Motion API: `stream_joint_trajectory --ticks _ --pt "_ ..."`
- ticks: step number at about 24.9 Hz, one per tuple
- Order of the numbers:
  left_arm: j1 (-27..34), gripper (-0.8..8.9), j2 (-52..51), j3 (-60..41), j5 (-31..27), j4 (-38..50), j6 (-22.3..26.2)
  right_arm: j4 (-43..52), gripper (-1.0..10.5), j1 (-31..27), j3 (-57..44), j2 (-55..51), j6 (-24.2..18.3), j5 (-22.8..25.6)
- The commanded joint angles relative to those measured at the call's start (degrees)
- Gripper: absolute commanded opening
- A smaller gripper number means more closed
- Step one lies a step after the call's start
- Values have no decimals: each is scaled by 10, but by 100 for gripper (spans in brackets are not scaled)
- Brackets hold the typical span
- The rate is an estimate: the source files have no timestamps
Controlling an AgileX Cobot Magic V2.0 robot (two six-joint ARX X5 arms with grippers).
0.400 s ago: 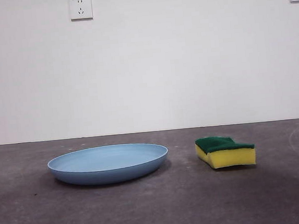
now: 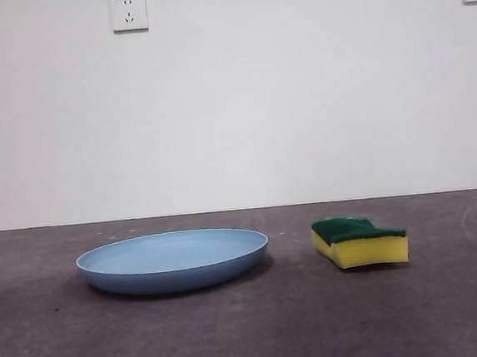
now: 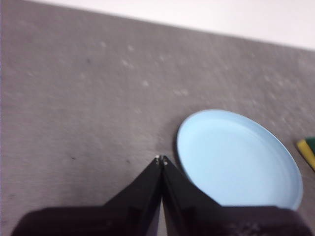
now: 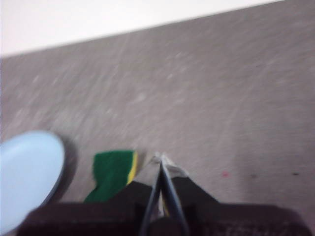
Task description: Pick up the plate,pick up the cloth,clean the plate with the cloth
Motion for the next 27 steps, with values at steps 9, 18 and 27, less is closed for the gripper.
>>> stream_joint_trajectory --ticks 9,18,27 --pt "2 -4 256 141 153 -75 48 -165 3 0 160 224 -86 -130" --pt "0 319 339 163 168 -15 14 -162 324 0 172 250 -81 -139" --pt "0 319 536 321 148 -55 16 -161 321 2 172 250 -78 -139"
